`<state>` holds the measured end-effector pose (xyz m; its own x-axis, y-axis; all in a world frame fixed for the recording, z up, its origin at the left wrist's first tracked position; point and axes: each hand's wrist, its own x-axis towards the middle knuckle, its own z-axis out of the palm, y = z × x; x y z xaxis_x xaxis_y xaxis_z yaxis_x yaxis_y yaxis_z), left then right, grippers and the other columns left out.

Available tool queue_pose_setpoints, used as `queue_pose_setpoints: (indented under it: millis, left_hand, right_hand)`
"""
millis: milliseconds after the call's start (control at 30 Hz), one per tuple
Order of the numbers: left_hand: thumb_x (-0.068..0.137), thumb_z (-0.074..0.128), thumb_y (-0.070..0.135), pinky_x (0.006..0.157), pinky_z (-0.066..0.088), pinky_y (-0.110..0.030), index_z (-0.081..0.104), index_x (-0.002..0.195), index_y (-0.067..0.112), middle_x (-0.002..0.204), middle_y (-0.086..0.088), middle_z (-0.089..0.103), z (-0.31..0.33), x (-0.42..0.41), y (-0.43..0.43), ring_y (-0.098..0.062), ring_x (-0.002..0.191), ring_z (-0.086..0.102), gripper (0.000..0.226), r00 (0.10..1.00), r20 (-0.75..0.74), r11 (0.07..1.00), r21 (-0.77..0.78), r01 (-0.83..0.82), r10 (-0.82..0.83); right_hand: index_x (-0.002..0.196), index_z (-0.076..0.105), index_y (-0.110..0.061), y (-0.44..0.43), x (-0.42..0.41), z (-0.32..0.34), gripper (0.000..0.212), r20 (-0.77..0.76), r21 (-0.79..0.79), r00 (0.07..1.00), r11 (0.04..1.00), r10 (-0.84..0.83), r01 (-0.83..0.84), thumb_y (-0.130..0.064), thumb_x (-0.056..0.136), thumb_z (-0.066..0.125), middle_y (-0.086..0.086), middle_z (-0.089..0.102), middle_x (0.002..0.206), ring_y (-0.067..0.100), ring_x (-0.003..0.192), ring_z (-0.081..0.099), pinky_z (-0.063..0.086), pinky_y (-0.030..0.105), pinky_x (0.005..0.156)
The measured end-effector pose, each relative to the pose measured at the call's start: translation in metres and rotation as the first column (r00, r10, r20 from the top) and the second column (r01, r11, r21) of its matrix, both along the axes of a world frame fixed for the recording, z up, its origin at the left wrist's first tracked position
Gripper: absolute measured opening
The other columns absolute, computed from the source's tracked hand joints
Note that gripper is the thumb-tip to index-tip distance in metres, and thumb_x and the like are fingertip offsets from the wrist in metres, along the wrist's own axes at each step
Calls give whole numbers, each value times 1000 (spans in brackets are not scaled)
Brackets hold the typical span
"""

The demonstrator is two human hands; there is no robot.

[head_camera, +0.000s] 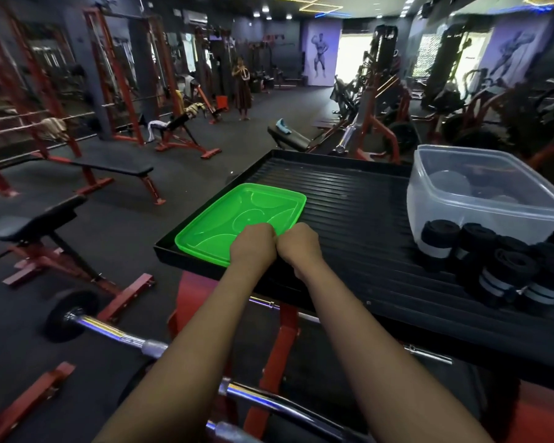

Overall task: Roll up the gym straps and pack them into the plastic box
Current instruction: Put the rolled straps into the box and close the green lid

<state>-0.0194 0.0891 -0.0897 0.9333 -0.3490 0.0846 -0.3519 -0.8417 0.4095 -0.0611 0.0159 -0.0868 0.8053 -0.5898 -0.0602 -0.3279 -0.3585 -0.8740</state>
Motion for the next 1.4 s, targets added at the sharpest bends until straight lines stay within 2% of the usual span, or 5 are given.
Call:
queue_pose_setpoints:
  millis: [467, 700, 800, 1167, 1400]
  left_hand:
    - [84, 52, 10, 82, 47, -38, 74, 96, 9, 103, -20, 69, 40, -13, -110, -35, 101, 62, 24, 949, 175, 918, -258, 300, -261]
    - [85, 51, 6, 68, 39, -29, 70, 76, 10, 93, -16, 70, 72, -32, -192, -31, 93, 63, 21, 869, 149, 798, -346, 493, -473]
    - [86, 49, 5, 79, 42, -25, 69, 110, 13, 114, -11, 68, 71, -32, -216, -25, 104, 61, 32, 842, 128, 745, -409, 526, -524]
    - [88, 41, 4, 71, 39, -39, 42, 131, 17, 107, -19, 57, 46, -7, -233, -35, 101, 53, 45, 753, 285, 780, -28, 625, -593]
    - [88, 39, 7, 67, 41, -37, 46, 122, 14, 98, -17, 64, 41, 4, -232, -36, 90, 58, 36, 787, 252, 787, -129, 604, -563]
  right_hand:
    - [62, 58, -6, -104, -39, 48, 27, 122, -249, 978, 949, -167, 193, -12, 87, 50, 5, 55, 61, 15, 57, 48, 34, 24, 52]
    - [107, 66, 0, -171, -65, 85, 23, 210, -624, 927, 687, -311, 372, -7, 92, 51, 17, 62, 113, 31, 107, 58, 44, 33, 80]
    - [105, 63, 0, -191, -65, 89, 21, 75, -751, 921, 586, -383, 305, -6, 92, 47, 18, 62, 112, 34, 109, 57, 46, 38, 83]
    - [112, 63, -7, -215, -57, 86, 26, -247, -694, 923, 719, -296, 45, -11, 98, 41, 3, 51, 91, 26, 112, 56, 39, 37, 94]
    - [107, 67, -9, -225, -38, 77, 32, -216, -705, 959, 709, -183, -24, -21, 99, 38, 9, 66, 105, 26, 105, 58, 40, 38, 84]
